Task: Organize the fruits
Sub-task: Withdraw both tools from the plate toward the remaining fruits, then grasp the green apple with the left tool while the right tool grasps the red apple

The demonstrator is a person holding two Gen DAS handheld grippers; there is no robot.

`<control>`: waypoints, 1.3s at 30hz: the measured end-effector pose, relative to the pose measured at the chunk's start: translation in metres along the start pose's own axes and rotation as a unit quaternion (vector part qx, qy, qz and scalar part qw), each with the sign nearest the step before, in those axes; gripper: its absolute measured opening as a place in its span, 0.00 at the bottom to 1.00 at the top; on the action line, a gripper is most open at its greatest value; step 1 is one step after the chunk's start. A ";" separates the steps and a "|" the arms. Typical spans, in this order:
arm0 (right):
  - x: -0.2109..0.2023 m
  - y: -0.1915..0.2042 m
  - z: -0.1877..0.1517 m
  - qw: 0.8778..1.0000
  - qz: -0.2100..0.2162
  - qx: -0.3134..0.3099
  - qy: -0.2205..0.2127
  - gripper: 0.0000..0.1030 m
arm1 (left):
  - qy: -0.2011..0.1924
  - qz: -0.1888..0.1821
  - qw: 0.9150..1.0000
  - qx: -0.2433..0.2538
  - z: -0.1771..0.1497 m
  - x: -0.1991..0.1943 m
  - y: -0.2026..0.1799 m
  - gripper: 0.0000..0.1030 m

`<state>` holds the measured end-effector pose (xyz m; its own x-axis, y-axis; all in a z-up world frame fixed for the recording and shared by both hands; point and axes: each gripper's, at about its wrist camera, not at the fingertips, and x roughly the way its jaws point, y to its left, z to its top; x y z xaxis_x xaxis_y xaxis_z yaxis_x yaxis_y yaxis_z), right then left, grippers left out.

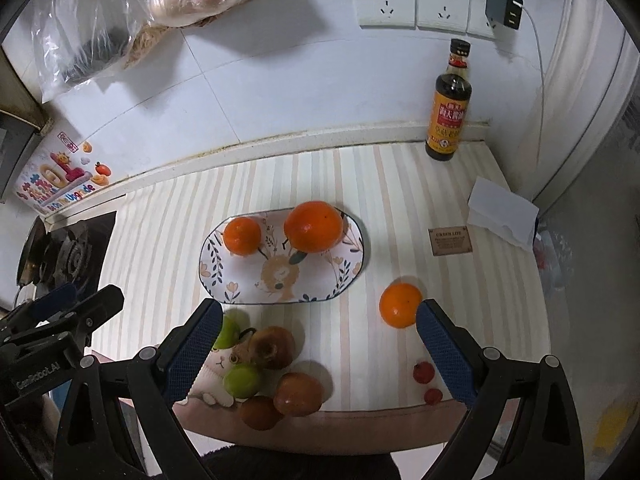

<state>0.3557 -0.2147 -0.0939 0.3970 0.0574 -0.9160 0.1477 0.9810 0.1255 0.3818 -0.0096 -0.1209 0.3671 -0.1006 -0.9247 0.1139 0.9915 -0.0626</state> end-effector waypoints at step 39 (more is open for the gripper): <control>0.216 -0.037 -0.133 0.958 0.050 0.007 0.282 0.67 | 0.259 -0.017 0.966 -0.015 -0.108 0.196 -0.025 0.53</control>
<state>0.3155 -0.2138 -0.3470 -0.1423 0.2448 -0.9591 0.1479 0.9633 0.2239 0.3510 -0.0449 -0.3412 -0.1476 -0.0867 -0.9852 0.0882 0.9910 -0.1004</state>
